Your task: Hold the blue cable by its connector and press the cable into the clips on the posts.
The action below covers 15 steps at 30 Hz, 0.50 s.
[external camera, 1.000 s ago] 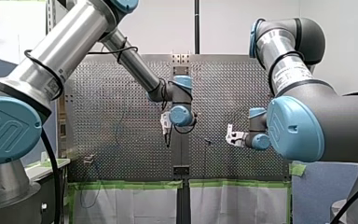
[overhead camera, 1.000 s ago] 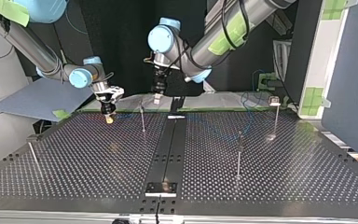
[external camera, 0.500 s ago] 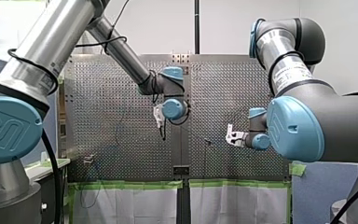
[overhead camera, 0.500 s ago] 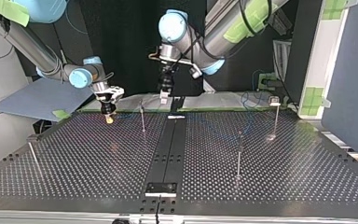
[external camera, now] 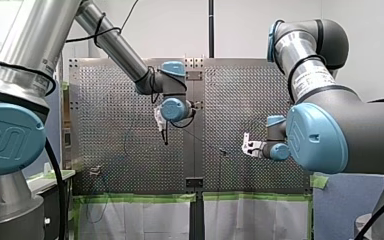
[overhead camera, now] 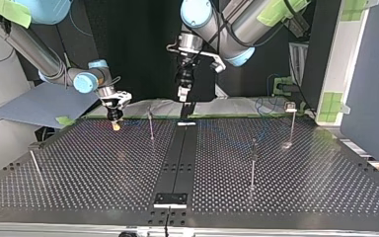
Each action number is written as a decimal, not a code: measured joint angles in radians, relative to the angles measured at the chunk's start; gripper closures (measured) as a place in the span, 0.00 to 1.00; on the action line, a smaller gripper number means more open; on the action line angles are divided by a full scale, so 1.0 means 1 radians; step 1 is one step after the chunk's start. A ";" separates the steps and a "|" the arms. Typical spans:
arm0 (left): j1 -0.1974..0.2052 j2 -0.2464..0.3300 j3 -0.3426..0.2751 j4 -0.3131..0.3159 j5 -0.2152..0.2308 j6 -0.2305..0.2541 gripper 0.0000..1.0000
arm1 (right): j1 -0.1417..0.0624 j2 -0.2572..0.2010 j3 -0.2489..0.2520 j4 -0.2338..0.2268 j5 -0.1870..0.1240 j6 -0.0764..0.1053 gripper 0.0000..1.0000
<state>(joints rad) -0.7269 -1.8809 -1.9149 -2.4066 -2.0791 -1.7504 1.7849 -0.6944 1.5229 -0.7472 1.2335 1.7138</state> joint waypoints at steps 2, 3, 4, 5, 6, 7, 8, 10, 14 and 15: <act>0.001 0.020 -0.021 0.003 0.001 -0.002 0.01 | 0.000 0.000 0.000 0.000 0.000 0.000 1.00; 0.001 0.029 -0.029 0.006 0.002 -0.002 0.01 | 0.001 0.000 0.000 0.000 0.000 0.000 1.00; 0.002 0.041 -0.041 0.010 0.002 -0.003 0.01 | 0.001 0.000 0.000 0.000 0.000 0.000 1.00; 0.003 0.049 -0.049 0.012 0.002 -0.003 0.01 | 0.001 0.000 0.000 0.000 0.000 0.000 1.00; 0.004 0.058 -0.057 0.013 0.002 -0.003 0.01 | 0.001 0.000 0.000 0.000 0.000 0.000 1.00; 0.005 0.068 -0.068 0.015 0.002 -0.003 0.01 | 0.001 0.000 0.000 0.000 0.000 0.000 1.00; 0.006 0.075 -0.075 0.015 0.002 -0.003 0.01 | 0.001 0.000 0.000 0.000 0.000 0.000 1.00; 0.007 0.093 -0.093 0.016 0.002 -0.004 0.01 | 0.001 0.000 0.000 0.000 0.000 0.000 1.00; 0.010 0.129 -0.129 0.015 0.003 -0.005 0.01 | 0.001 0.000 0.000 0.000 0.000 0.001 1.00; 0.010 0.138 -0.138 0.014 0.004 -0.005 0.01 | 0.001 0.000 0.000 0.000 0.000 0.001 1.00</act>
<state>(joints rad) -0.7165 -1.7429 -2.0532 -2.3924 -2.0754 -1.7558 1.7863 -0.6944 1.5227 -0.7473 1.2336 1.7149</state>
